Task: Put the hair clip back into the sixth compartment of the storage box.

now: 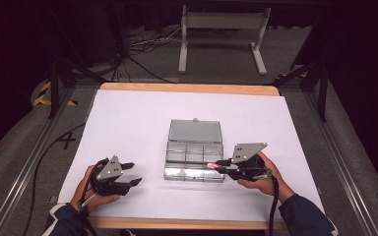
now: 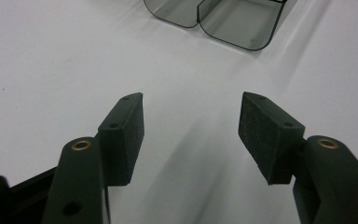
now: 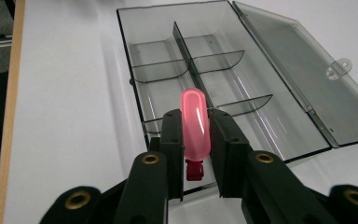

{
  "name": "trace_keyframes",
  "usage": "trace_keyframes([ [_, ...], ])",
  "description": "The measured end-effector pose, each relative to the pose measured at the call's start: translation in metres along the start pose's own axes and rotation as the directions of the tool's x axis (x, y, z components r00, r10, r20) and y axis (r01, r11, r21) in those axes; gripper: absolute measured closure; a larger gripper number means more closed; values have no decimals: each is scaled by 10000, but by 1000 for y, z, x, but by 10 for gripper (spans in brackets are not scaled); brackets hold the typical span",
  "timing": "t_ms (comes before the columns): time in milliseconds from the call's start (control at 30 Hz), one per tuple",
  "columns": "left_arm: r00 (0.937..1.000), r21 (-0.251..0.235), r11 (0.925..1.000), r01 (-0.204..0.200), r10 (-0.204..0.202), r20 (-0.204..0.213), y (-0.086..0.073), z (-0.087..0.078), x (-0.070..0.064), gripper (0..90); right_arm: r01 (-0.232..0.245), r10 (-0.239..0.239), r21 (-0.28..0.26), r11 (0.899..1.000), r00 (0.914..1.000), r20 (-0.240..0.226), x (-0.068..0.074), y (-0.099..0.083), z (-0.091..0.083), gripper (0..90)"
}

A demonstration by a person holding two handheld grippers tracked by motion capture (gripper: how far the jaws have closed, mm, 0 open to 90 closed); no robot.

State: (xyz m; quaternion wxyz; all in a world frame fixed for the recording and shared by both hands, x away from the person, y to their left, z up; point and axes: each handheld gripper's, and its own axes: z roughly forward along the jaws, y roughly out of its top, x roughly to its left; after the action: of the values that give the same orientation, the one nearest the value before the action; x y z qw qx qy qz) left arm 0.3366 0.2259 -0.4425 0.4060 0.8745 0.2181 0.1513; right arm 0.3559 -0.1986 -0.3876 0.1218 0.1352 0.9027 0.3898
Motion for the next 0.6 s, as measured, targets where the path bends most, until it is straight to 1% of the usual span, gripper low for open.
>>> trace_keyframes([
  [133,10000,6,10000,44,-44,-1,0,0,0,416,9,-6,233,9997,9999,-141,-5,-2,8,766],
  [267,10000,-9,10000,45,-45,-38,0,-1,0,416,57,-47,386,9992,9996,-281,-7,-3,12,766],
  [367,10000,38,10000,67,-67,-28,0,1,0,415,55,-43,558,9984,9997,-226,-6,-4,15,766],
  [433,10000,22,10000,62,-62,-53,1,1,-1,415,149,-129,631,9979,9994,-323,-6,-5,17,765],
  [467,10000,16,10000,46,-46,-41,1,1,-1,415,166,-150,708,9974,9996,-240,-5,-5,18,766],
  [600,10000,154,9999,-26,28,-89,2,2,-1,416,92,-70,775,9969,9996,-283,-6,-7,19,765],
])
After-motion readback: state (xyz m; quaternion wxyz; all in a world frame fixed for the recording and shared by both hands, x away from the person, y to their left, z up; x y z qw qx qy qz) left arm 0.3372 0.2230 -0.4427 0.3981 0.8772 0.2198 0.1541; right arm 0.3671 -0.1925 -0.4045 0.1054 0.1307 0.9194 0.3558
